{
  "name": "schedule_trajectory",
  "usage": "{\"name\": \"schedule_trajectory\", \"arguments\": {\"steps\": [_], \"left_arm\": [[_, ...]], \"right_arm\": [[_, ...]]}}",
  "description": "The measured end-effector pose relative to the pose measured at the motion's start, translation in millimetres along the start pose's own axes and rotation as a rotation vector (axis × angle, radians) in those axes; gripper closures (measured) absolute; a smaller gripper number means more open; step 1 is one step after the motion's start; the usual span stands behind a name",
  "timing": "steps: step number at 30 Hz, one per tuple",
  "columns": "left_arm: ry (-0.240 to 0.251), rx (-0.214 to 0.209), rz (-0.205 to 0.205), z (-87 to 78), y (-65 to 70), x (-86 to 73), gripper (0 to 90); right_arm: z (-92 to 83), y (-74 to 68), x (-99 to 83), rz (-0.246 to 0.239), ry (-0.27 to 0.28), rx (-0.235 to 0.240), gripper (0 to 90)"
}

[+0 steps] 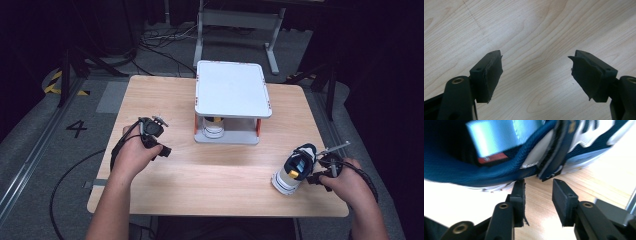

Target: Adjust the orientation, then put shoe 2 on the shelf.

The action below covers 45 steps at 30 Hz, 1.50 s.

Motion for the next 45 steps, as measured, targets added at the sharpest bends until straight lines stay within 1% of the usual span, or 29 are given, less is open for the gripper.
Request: {"name": "schedule_trajectory", "arguments": {"steps": [1, 3, 6, 8, 9, 10, 13, 14, 15, 17, 18, 21, 22, 23, 25, 27, 32, 34, 37, 40, 43, 44, 45], "left_arm": [[0.000, 0.002, 0.003, 0.1, 0.1, 0.1, 24.9], [-0.001, 0.002, 0.002, 0.2, 0.4, -0.1, 24.9], [-0.005, 0.006, 0.003, 0.7, 0.4, -1.5, 24.9], [-0.006, 0.006, -0.001, 0.5, 0.2, -3.1, 24.9], [-0.005, 0.004, 0.000, 0.3, -0.4, -3.9, 24.9], [-0.005, 0.004, 0.000, 0.3, -0.4, -3.9, 24.9], [-0.005, 0.018, -0.011, -0.9, -5.5, -7.0, 24.6], [-0.007, 0.022, -0.015, -0.9, -8.1, -8.0, 24.5], [-0.006, 0.028, -0.024, -0.8, -10.0, -8.6, 24.5], [-0.010, 0.038, -0.022, -0.4, -11.6, -9.3, 24.5], [-0.012, 0.036, -0.020, 0.0, -11.1, -9.4, 24.5], [-0.009, 0.029, -0.018, 1.2, -9.0, -9.2, 24.3], [-0.010, 0.028, -0.018, 1.3, -8.9, -9.2, 24.3], [-0.009, 0.029, -0.015, 1.5, -9.1, -9.1, 24.3], [-0.008, 0.028, -0.016, 1.7, -9.4, -9.1, 24.3], [-0.005, 0.030, -0.015, 1.4, -10.2, -8.8, 24.3], [-0.002, 0.027, -0.016, 0.7, -9.7, -8.3, 24.3], [-0.004, 0.027, -0.015, 0.8, -9.8, -8.4, 24.3], [-0.004, 0.027, -0.015, 1.2, -9.9, -8.5, 24.3], [-0.003, 0.027, -0.017, 1.1, -10.0, -8.9, 24.3], [-0.004, 0.024, -0.022, 0.5, -10.5, -11.1, 24.4], [-0.007, 0.026, -0.025, -0.3, -11.0, -12.3, 24.4], [-0.005, 0.028, -0.027, -1.3, -11.7, -13.6, 24.4]], "right_arm": [[-7.7, 0.9, 1.2, 0.006, 0.030, -0.008, 61.0], [-19.6, 3.1, 4.3, 0.008, 0.082, -0.040, 58.2], [-30.4, 5.8, 12.4, 0.009, 0.164, -0.087, 51.3], [-32.3, 8.3, 19.2, 0.005, 0.216, -0.112, 46.0], [-32.2, 9.3, 22.3, 0.006, 0.235, -0.121, 44.9], [-32.2, 9.3, 22.3, 0.006, 0.235, -0.121, 44.9], [-28.4, 12.6, 33.9, 0.025, 0.285, -0.152, 40.5], [-26.2, 12.4, 37.0, 0.029, 0.293, -0.154, 40.2], [-21.4, 11.8, 41.0, 0.021, 0.289, -0.156, 40.4], [-10.2, 11.1, 45.9, 0.008, 0.270, -0.154, 41.9], [-4.2, 11.2, 46.8, -0.009, 0.248, -0.156, 44.5], [5.0, 11.8, 48.1, -0.016, 0.221, -0.161, 51.4], [6.3, 12.8, 48.4, -0.028, 0.213, -0.176, 55.9], [5.6, 13.7, 48.6, -0.026, 0.211, -0.186, 60.5], [2.9, 14.4, 48.8, -0.008, 0.216, -0.184, 66.9], [0.2, 14.8, 48.8, -0.001, 0.221, -0.183, 70.9], [-2.6, 14.9, 49.4, -0.001, 0.235, -0.180, 73.8], [-3.7, 14.3, 49.8, -0.010, 0.237, -0.179, 74.5], [-5.3, 12.0, 52.2, -0.040, 0.246, -0.178, 74.8], [-8.6, 8.0, 56.8, -0.082, 0.268, -0.171, 75.2], [-14.2, 0.2, 65.5, -0.133, 0.314, -0.150, 75.2], [-17.6, -4.4, 71.0, -0.157, 0.339, -0.133, 75.3], [-19.9, -7.0, 75.0, -0.172, 0.354, -0.129, 75.3]]}}
Point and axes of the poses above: each handheld gripper's, and its own axes: z roughly forward along the jaws, x roughly out of its top, y roughly to its right, the point moved 7 cm from there along z, roughly forward along the jaws, and after that the axes turned 12 degrees about -z, right-handed, at the moved point
